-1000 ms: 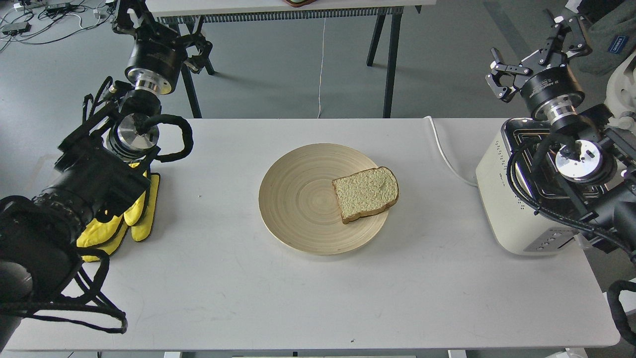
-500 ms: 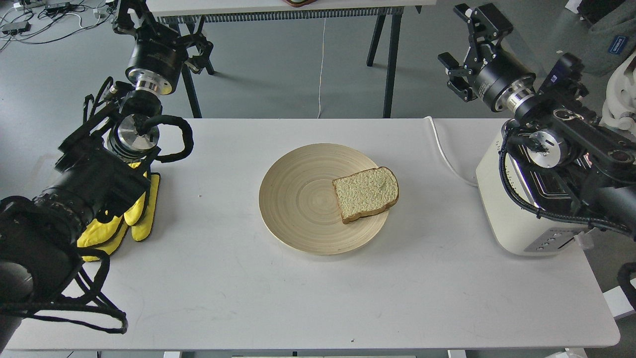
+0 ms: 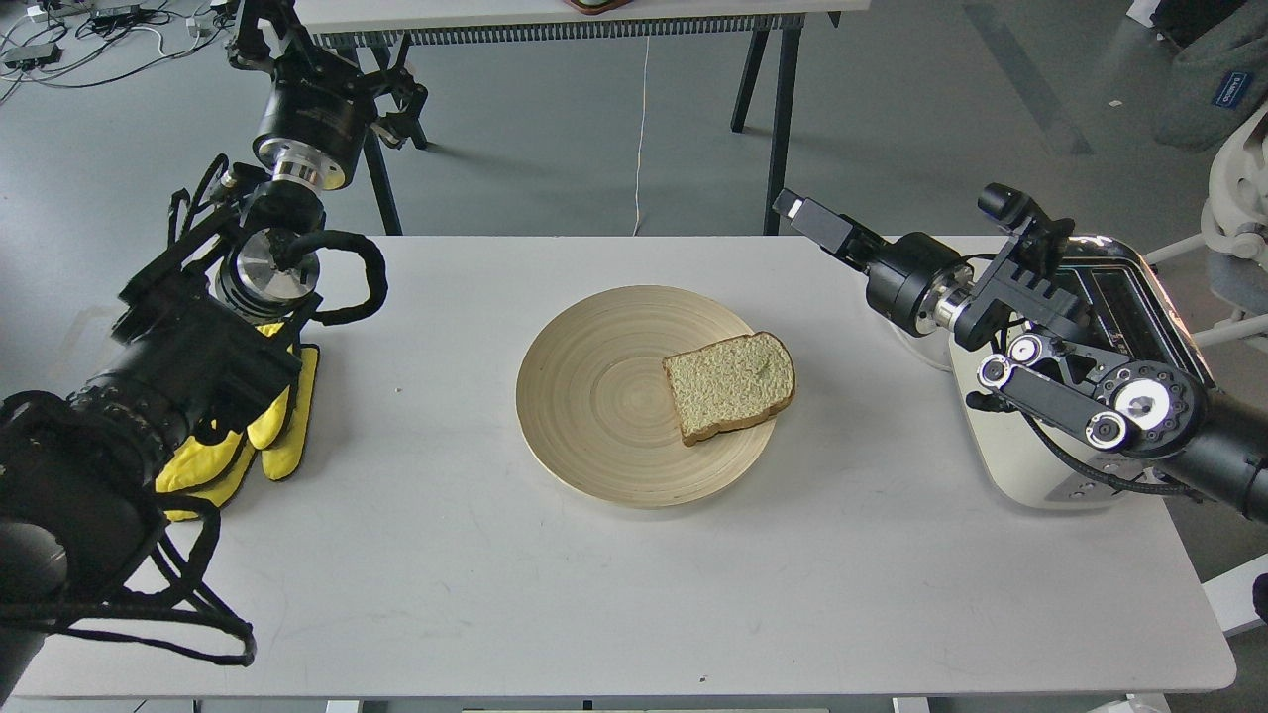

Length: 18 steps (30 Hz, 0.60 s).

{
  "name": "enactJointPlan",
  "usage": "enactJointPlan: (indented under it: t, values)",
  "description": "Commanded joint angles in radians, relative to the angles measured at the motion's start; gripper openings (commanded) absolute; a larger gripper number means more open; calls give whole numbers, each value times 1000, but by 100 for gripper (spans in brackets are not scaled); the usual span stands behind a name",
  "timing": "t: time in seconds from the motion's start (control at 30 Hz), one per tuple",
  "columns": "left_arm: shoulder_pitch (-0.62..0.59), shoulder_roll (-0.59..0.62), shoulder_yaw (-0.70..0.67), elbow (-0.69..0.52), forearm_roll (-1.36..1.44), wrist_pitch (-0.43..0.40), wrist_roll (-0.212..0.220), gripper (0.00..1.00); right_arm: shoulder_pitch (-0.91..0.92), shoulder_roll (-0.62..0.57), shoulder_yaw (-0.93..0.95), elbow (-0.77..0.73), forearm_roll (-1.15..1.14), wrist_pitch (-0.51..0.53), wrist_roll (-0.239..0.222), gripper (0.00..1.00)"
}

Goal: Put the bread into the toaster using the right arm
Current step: 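Swing the right gripper down toward the bread slice on the plate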

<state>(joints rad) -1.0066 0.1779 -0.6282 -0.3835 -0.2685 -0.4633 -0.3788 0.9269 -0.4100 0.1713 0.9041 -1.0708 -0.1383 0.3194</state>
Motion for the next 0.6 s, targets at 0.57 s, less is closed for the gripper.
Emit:
enactJointPlan:
  t: [0.57]
  values:
    - [-1, -1, -1, 0, 0, 6, 0, 100, -14, 212, -337, -284, -11, -135, -62, 72]
